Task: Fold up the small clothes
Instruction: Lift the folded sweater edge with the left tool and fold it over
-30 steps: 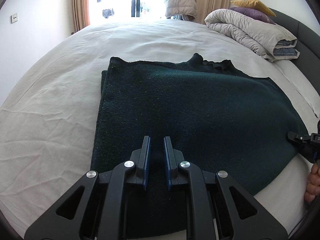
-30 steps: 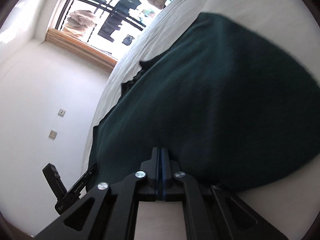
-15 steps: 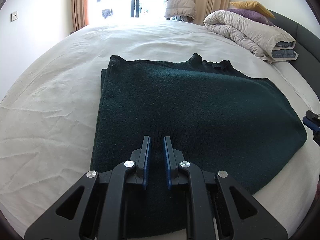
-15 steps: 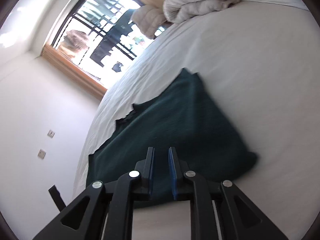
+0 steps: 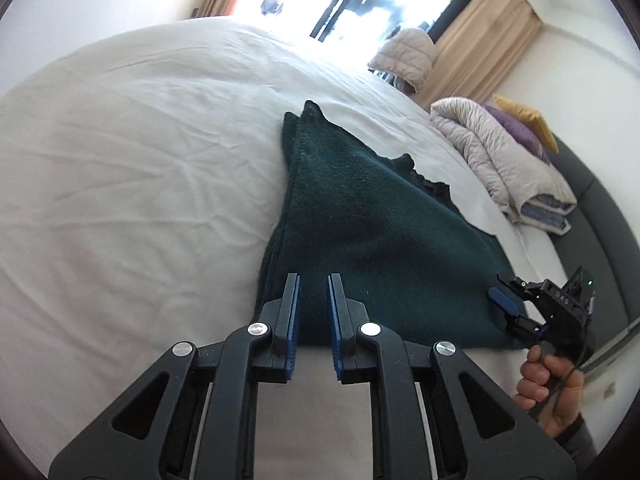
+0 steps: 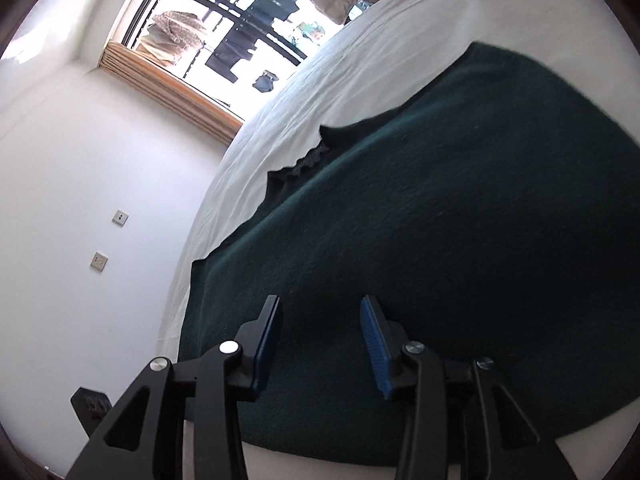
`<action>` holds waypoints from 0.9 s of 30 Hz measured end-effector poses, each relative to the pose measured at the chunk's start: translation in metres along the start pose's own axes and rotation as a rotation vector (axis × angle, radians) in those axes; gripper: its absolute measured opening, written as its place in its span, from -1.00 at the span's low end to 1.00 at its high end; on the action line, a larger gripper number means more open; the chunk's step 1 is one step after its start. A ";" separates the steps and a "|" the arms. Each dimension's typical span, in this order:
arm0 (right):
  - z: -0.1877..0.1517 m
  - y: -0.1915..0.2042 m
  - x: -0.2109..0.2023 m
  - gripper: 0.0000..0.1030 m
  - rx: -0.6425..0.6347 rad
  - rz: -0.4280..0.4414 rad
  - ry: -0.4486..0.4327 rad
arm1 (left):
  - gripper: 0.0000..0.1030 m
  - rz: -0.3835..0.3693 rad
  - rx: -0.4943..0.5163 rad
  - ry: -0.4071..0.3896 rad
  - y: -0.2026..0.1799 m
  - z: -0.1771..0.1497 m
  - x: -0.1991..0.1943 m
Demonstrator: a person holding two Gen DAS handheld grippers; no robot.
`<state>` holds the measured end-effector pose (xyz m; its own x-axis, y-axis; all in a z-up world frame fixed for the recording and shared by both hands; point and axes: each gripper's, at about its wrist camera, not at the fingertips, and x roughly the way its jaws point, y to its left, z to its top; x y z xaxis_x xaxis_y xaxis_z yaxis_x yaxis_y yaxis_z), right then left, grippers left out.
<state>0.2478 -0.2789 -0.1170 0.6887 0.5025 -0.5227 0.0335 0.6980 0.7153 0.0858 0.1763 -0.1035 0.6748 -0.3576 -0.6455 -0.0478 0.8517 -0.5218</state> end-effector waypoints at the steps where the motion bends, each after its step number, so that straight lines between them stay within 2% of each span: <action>1: 0.002 0.000 -0.006 -0.07 0.002 0.015 -0.009 | -0.75 -0.020 -0.046 0.005 0.004 -0.005 -0.003; 5: 0.010 0.005 -0.017 -0.07 0.010 0.081 -0.009 | -0.75 -0.099 -0.220 0.077 0.012 -0.018 0.001; 8: 0.009 0.014 -0.017 -0.07 -0.015 0.096 0.003 | -0.75 -0.132 -0.267 0.105 0.008 -0.023 0.005; 11: 0.006 0.019 -0.012 -0.07 -0.020 0.116 0.012 | -0.75 -0.140 -0.344 0.113 0.014 -0.028 0.012; 14: 0.004 0.018 -0.008 -0.07 -0.012 0.127 0.027 | -0.75 -0.190 -0.439 0.121 0.025 -0.033 0.021; 18: 0.005 0.017 -0.003 -0.07 -0.006 0.136 0.045 | -0.74 -0.237 -0.517 0.098 0.030 -0.029 0.030; 21: 0.006 0.020 0.000 -0.05 -0.012 0.148 0.049 | -0.66 -0.271 -0.578 0.083 0.033 -0.026 0.033; 23: 0.006 0.023 0.001 -0.05 -0.023 0.153 0.053 | -0.28 -0.327 -0.599 0.047 0.032 -0.027 0.027; 24: 0.007 0.023 0.001 -0.05 -0.025 0.154 0.053 | -0.01 -0.335 -0.591 0.025 0.029 -0.027 0.023; 27: 0.008 0.022 0.002 -0.05 -0.030 0.152 0.055 | 0.46 -0.319 -0.563 -0.030 0.019 -0.027 0.007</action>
<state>0.2556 -0.2661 -0.0989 0.6431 0.6302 -0.4351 -0.0903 0.6266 0.7741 0.0696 0.1794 -0.1332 0.7397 -0.5420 -0.3988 -0.2152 0.3710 -0.9034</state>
